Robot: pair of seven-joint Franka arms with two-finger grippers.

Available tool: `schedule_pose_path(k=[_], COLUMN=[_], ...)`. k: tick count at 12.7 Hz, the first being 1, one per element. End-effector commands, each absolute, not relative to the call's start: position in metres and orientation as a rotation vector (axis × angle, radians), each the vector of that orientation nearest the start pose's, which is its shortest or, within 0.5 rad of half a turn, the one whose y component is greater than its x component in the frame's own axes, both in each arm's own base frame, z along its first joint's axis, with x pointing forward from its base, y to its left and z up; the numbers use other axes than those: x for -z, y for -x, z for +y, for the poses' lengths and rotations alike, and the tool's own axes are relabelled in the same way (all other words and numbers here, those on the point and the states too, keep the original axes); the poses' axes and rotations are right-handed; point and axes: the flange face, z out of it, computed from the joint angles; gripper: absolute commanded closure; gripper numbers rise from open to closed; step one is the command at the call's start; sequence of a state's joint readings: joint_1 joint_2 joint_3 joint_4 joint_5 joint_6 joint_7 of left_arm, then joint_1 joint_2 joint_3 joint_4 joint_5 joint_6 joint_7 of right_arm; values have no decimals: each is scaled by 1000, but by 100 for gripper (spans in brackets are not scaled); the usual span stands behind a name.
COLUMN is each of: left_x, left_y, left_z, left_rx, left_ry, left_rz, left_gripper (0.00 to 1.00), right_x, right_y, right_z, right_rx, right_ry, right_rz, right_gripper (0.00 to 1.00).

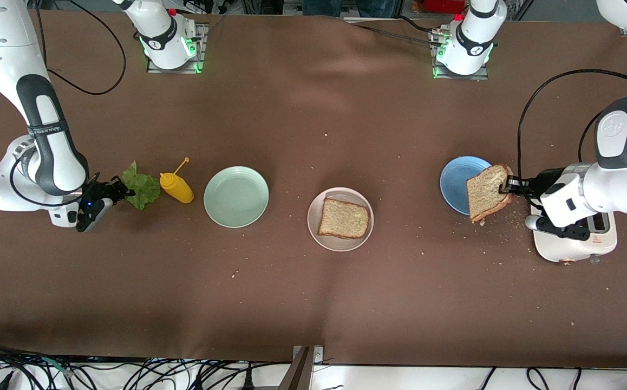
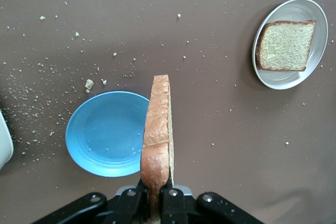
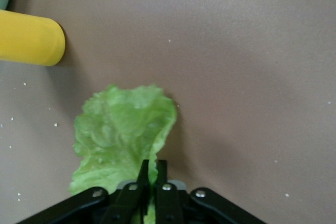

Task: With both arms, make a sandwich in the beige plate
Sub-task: 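Carry the lettuce leaf onto the bread on the beige plate with the right gripper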

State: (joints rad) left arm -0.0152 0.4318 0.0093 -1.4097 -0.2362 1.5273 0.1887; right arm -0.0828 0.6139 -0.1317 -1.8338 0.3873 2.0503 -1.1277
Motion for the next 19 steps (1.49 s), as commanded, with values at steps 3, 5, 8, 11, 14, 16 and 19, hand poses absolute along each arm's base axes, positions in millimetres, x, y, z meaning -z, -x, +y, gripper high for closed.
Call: schedule_pose_path(k=[3, 5, 8, 11, 14, 16, 19], left_x=[-439, -439, -436, -434, -433, -433, -433], left_y=[-654, -654, -655, -655, -656, -656, -656], left_z=[-28, -28, -28, -29, -29, -30, -30], left_rx=[-476, -476, -481, -487, -489, -490, -489], left_ry=[3384, 3384, 3384, 3383, 3384, 3384, 3385], left_rz=[314, 314, 312, 314, 314, 316, 319], left_gripper=[100, 100, 100, 100, 100, 100, 100], right_x=[-242, -288, -360, -426, -461, -466, -456], right_y=[-599, -609, -622, -625, -616, -606, -598], right_z=[-101, -88, -58, 15, 119, 178, 271], right_rx=[-322, -376, -476, -589, -626, -603, -525], right_ry=[2647, 2691, 2736, 2811, 2898, 2852, 2836], right_rz=[-925, -937, -932, -831, -637, -441, -129], right_gripper=[100, 100, 100, 100, 100, 100, 100])
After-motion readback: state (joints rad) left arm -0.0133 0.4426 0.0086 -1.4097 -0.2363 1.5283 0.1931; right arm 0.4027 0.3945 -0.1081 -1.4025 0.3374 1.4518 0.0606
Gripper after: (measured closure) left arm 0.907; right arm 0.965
